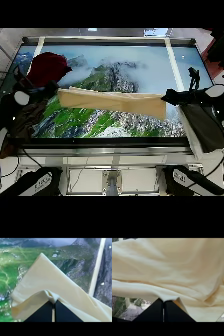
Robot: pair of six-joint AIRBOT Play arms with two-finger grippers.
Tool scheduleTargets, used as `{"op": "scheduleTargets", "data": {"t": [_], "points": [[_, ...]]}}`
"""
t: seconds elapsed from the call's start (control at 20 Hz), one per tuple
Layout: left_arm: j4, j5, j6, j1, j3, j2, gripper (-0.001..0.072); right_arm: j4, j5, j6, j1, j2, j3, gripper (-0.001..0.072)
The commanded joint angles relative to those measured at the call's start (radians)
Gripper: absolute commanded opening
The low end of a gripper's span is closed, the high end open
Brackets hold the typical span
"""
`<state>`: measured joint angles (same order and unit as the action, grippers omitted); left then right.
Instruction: Fold the shirts.
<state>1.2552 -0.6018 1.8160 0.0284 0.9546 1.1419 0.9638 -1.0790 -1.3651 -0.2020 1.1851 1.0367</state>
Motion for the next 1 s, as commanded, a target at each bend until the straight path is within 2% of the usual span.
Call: {"op": "scheduleTargets", "data": {"t": [0.0,0.25,0.45,0.7,0.8,0.85,0.9,0.95], "points": [[0.002,0.014,-0.080,-0.050,0.153,0.227,0.0012,-0.009,0.079,0.036,0.009,0.180,0.088,0.0028],[0.034,0.134,-0.066,-0.117,0.233,0.431,0.0012,-0.008,0.178,0.058,0.035,0.357,0.155,0.0028],[0.164,0.184,0.074,-0.116,0.233,0.480,0.0012,-0.005,0.206,0.062,0.038,0.460,0.172,0.0028],[0.143,0.203,0.074,-0.116,0.233,0.480,0.0014,-0.010,0.204,0.062,0.037,0.492,0.173,0.0030],[0.074,0.192,0.071,-0.116,0.237,0.474,0.0031,-0.010,0.148,0.061,0.032,0.489,0.200,0.0049],[0.063,0.183,0.069,-0.116,0.245,0.468,0.0139,-0.007,0.094,0.064,0.027,0.488,0.230,0.0052],[0.057,0.176,0.069,-0.116,0.256,0.455,0.0322,-0.005,0.032,0.078,0.018,0.484,0.267,0.0077],[0.057,0.169,0.069,-0.116,0.268,0.438,0.0453,-0.005,-0.031,0.085,0.010,0.473,0.304,0.0183]]}}
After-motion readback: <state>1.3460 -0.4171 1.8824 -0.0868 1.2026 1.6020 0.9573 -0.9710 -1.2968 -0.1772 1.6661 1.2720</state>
